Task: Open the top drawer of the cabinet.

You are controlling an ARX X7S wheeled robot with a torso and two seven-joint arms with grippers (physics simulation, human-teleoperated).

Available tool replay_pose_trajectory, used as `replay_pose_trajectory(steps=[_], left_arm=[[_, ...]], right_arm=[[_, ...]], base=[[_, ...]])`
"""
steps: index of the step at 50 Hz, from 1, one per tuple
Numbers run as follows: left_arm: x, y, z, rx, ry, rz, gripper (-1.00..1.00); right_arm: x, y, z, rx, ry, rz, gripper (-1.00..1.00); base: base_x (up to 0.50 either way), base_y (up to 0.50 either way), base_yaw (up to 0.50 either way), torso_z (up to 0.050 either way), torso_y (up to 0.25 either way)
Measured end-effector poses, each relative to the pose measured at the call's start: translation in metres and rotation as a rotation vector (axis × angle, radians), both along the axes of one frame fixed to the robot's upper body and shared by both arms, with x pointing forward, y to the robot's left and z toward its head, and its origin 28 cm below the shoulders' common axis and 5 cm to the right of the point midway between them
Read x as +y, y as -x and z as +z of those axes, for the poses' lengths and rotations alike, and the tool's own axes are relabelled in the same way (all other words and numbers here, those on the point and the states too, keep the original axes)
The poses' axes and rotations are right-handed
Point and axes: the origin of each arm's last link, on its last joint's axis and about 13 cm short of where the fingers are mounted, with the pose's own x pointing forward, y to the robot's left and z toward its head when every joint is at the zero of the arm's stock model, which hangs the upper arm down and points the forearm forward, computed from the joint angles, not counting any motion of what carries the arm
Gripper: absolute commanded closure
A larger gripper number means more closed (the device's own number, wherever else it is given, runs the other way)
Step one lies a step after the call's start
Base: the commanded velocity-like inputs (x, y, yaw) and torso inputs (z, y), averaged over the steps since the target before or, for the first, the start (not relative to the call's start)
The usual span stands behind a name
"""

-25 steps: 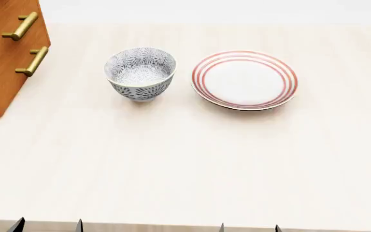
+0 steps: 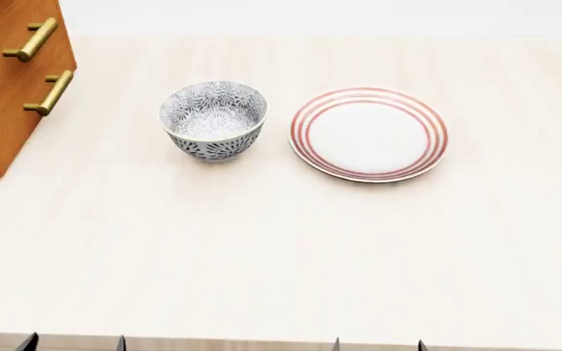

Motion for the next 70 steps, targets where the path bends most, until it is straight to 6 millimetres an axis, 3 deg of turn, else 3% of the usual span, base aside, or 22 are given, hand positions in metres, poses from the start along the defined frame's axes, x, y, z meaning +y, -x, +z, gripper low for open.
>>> replay_pose_trajectory(steps=[20, 61, 70], left_arm=[[0.0001, -0.0002, -0.0016, 0.034, -0.052, -0.021, -1.0], [-0.0004, 0.0012, -0.0002, 0.028, -0.082, -0.031, -1.0], [-0.0012, 0.0023, 0.0002, 0.016, -0.075, -0.039, -1.0]], right_arm=[[-0.0002, -0.0009, -0.0025, 0.023, 0.005, 0.005, -1.0], [-0.0002, 0.0007, -0.0011, -0.002, -0.011, 0.015, -1.0], [-0.0001, 0.0019, -0.0003, -0.016, -0.019, 0.021, -1.0]], base=[[0.0, 0.0, 0.0, 0.001, 0.0], [0.0, 0.0, 0.0, 0.05, 0.0], [0.28, 0.0, 0.0, 0.0, 0.0]])
